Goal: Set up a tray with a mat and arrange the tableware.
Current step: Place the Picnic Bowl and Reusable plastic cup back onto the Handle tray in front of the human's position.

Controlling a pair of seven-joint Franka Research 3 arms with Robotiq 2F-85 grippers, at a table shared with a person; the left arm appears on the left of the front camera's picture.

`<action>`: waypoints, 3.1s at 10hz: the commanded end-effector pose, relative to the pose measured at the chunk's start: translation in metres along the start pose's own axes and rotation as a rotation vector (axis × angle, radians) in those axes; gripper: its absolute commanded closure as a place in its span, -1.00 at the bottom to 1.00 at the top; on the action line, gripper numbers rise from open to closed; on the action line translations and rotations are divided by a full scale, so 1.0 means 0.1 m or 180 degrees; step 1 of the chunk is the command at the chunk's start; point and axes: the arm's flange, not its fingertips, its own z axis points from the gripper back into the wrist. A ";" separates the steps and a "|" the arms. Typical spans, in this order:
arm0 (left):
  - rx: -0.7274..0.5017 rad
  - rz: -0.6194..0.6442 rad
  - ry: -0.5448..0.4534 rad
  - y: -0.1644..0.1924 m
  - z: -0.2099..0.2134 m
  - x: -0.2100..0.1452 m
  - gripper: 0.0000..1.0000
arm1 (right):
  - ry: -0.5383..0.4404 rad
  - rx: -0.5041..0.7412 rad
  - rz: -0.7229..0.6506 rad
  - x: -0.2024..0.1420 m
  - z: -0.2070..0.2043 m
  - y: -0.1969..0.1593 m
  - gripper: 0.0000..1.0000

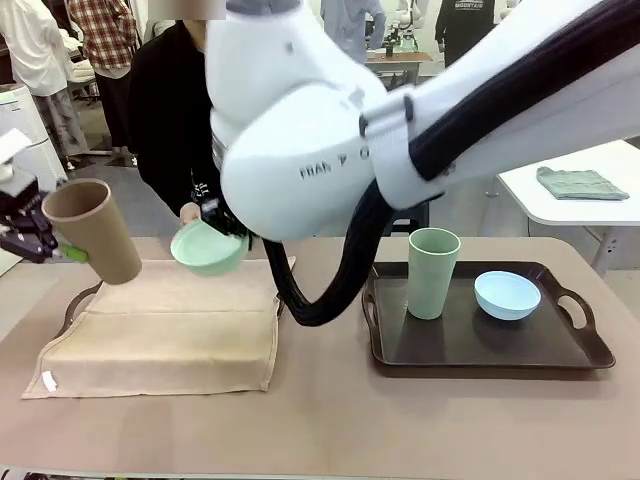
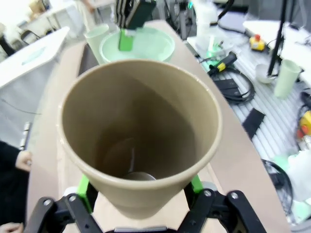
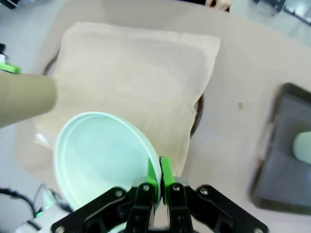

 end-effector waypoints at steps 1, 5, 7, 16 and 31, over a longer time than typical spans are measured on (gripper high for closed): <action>-0.0163 0.0073 -0.0206 0.15 -0.08 -0.25 -0.70 | -0.0074 0.0227 0.0169 -0.04 -0.44 -0.09 0.90; -0.0091 0.0074 -0.0079 0.01 -0.11 -0.25 -0.70 | 0.0028 0.0083 0.0062 -0.02 -0.31 -0.08 0.90; -0.0142 0.0111 -0.0115 0.06 -0.14 -0.34 -0.70 | 0.0002 0.0129 0.0105 -0.01 -0.39 -0.10 0.90; -0.0124 0.0317 0.0097 0.44 -0.51 -1.02 -0.70 | 0.0172 0.0045 0.0413 0.24 -1.57 -0.09 0.90; -0.0038 0.1063 0.0640 0.42 -0.38 -1.19 -1.00 | 0.0061 -0.0019 0.0402 0.10 -0.92 0.07 -1.00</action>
